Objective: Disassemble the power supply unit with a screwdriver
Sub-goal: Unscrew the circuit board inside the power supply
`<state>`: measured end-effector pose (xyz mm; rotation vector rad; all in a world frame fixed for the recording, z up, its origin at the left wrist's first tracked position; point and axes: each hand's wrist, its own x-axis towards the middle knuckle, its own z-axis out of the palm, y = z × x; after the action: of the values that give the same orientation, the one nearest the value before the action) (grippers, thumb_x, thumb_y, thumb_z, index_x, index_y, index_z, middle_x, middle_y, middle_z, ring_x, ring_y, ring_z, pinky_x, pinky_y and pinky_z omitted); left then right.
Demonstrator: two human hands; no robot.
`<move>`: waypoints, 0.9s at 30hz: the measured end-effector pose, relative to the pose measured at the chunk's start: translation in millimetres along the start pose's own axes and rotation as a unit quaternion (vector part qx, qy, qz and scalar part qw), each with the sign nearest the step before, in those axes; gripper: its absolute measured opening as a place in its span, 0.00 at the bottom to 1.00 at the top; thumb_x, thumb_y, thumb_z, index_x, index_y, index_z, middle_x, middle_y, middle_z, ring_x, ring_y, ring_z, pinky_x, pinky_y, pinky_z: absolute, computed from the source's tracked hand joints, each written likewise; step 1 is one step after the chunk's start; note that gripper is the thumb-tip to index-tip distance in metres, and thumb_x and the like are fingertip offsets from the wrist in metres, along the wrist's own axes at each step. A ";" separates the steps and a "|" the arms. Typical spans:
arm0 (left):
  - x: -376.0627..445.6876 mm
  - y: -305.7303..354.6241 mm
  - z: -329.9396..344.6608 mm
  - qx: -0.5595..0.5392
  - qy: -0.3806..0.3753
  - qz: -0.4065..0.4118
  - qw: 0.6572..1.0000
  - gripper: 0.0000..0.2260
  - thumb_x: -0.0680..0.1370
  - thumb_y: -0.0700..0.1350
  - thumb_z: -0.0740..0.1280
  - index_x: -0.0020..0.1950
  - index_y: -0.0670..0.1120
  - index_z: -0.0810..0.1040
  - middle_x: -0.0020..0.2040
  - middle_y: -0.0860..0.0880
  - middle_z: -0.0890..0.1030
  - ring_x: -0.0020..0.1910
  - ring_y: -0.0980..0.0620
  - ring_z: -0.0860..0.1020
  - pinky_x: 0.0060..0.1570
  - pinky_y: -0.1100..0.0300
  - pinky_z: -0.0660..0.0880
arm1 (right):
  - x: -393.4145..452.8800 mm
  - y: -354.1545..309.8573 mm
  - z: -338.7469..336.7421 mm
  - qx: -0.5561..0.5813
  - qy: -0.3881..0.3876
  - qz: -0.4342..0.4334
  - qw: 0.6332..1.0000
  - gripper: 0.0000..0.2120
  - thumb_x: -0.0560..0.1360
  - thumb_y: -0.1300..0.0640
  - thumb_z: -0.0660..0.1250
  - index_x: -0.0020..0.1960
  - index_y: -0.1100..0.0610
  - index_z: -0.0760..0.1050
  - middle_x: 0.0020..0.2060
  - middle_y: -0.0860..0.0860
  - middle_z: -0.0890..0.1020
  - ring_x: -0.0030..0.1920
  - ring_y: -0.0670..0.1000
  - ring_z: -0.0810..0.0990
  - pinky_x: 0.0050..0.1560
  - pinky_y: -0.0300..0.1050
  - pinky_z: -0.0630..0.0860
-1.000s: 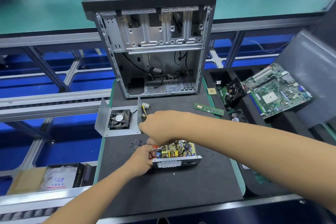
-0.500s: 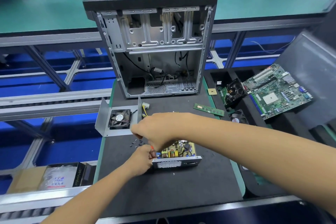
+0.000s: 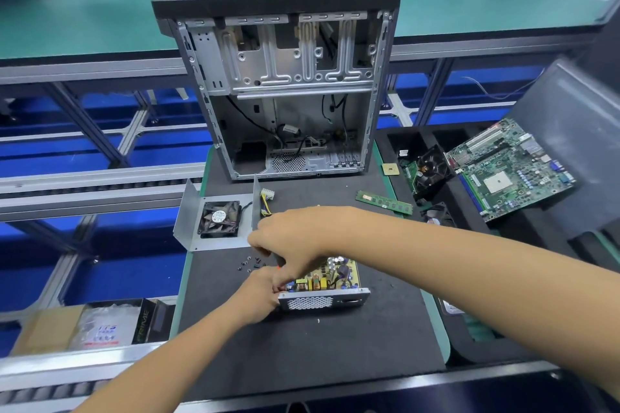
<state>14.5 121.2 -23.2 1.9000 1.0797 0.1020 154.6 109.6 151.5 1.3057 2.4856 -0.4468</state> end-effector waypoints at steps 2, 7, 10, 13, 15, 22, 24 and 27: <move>-1.3 2.1 0.5 -0.002 -0.007 -0.011 1.000 0.09 0.67 0.37 0.63 0.34 0.52 0.70 0.28 0.55 0.70 0.28 0.59 0.65 0.28 0.70 0.63 | -2.4 0.8 -2.7 -0.019 0.022 -0.002 1.000 0.18 0.81 0.46 0.56 0.60 0.60 0.68 0.49 0.58 0.77 0.40 0.57 0.70 0.33 0.48 0.65; 1.4 1.3 1.9 -0.005 -0.005 -0.042 0.999 0.14 0.69 0.30 0.61 0.31 0.48 0.68 0.29 0.52 0.70 0.30 0.54 0.67 0.32 0.63 0.65 | -2.5 -4.2 -4.2 -0.023 0.034 -0.011 0.999 0.11 0.79 0.55 0.60 0.57 0.60 0.67 0.36 0.53 0.69 0.31 0.49 0.66 0.26 0.45 0.57; 1.2 0.6 1.8 -0.029 0.004 -0.043 0.999 0.12 0.68 0.30 0.60 0.33 0.47 0.69 0.30 0.50 0.71 0.31 0.53 0.67 0.33 0.62 0.65 | -3.3 1.2 -8.6 0.014 0.042 -0.051 0.998 0.13 0.71 0.62 0.67 0.54 0.58 0.69 0.36 0.50 0.74 0.32 0.44 0.67 0.27 0.40 0.59; -0.4 1.0 1.5 -0.026 0.001 -0.024 0.999 0.05 0.62 0.38 0.58 0.34 0.48 0.69 0.31 0.50 0.72 0.33 0.52 0.68 0.35 0.61 0.66 | -2.7 2.5 -10.3 0.057 0.030 -0.064 0.996 0.13 0.69 0.65 0.67 0.53 0.58 0.73 0.40 0.48 0.78 0.38 0.48 0.70 0.29 0.37 0.62; -0.4 0.8 0.9 0.002 0.002 -0.022 1.000 0.05 0.61 0.41 0.57 0.33 0.49 0.68 0.31 0.51 0.71 0.33 0.51 0.68 0.35 0.60 0.65 | -2.7 3.1 -8.9 0.054 0.033 -0.069 0.996 0.11 0.69 0.65 0.67 0.51 0.58 0.74 0.35 0.44 0.74 0.38 0.48 0.70 0.30 0.36 0.62; 7.3 -5.1 1.9 0.021 -0.004 -0.054 0.998 0.13 0.68 0.30 0.61 0.33 0.49 0.70 0.31 0.52 0.72 0.29 0.58 0.67 0.30 0.67 0.64 | -3.5 4.2 -7.4 -0.055 0.018 0.025 0.998 0.17 0.82 0.47 0.55 0.59 0.60 0.70 0.50 0.57 0.77 0.39 0.54 0.68 0.31 0.47 0.63; 7.3 -6.8 0.7 0.027 -0.020 -0.057 0.998 0.12 0.67 0.31 0.62 0.34 0.48 0.71 0.31 0.53 0.73 0.28 0.60 0.68 0.28 0.71 0.64 | -1.6 2.9 -6.4 -0.044 0.023 0.026 0.998 0.17 0.83 0.50 0.54 0.59 0.61 0.72 0.52 0.59 0.78 0.40 0.55 0.71 0.30 0.46 0.62; 12.6 -12.2 -2.8 -0.007 -0.033 -0.077 0.996 0.13 0.72 0.30 0.63 0.34 0.47 0.73 0.29 0.54 0.72 0.27 0.61 0.69 0.29 0.69 0.68 | -0.1 2.2 -7.8 -0.022 0.026 0.004 0.999 0.13 0.80 0.51 0.62 0.55 0.61 0.72 0.47 0.58 0.77 0.35 0.52 0.71 0.27 0.44 0.61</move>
<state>13.1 134.5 -34.9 1.7879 1.1729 -0.0399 155.5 113.8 158.3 1.3267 2.5167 -0.3582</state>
